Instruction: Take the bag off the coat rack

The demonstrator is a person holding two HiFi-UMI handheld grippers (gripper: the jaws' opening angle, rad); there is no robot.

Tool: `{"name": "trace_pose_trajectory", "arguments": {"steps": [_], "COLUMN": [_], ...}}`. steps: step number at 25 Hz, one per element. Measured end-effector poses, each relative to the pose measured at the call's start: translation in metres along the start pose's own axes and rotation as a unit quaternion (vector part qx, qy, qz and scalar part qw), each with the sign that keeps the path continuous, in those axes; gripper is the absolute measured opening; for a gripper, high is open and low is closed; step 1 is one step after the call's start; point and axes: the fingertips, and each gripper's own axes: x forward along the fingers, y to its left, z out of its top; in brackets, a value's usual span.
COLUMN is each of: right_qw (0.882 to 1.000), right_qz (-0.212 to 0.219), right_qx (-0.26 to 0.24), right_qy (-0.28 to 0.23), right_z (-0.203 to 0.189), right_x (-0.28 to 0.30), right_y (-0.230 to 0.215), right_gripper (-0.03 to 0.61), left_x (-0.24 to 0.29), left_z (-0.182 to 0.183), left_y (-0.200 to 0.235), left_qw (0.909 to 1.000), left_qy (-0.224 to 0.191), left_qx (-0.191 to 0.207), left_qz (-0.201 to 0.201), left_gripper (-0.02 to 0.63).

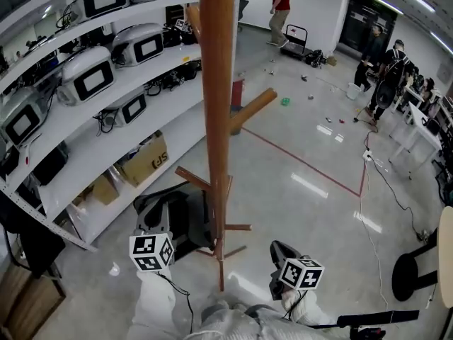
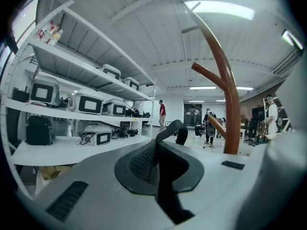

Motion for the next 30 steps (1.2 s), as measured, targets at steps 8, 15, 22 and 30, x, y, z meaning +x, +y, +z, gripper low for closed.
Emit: {"name": "trace_pose_trajectory", "arguments": {"steps": [8, 15, 22, 30], "right_qw": [0.998, 0.994, 0.988, 0.982], "right_qz": [0.061, 0.104, 0.138, 0.157], "right_qx": [-0.015, -0.023, -0.063, -0.103], "right_qy": [0.023, 0.034, 0.022, 0.015], "right_z": [-0.019, -0.031, -0.033, -0.038], "right_x": [-0.001, -0.014, -0.029, -0.039], "right_y": [0.029, 0.048, 0.076, 0.099], "right_gripper": [0.012, 0.012, 0.012, 0.012], "left_x": [-0.084, -0.154, -0.208, -0.23], "left_z": [-0.017, -0.02, -0.015, -0.071], "left_y": [0.013, 0.014, -0.014, -0.071], "left_qw": [0.9973, 0.9913, 0.9892, 0.9887], "left_qy": [0.0, -0.001, -0.015, 0.03], "left_qx": [-0.018, -0.026, -0.039, -0.043], "left_qz": [0.071, 0.129, 0.14, 0.14], "left_gripper": [0.014, 0.014, 0.014, 0.014]}}
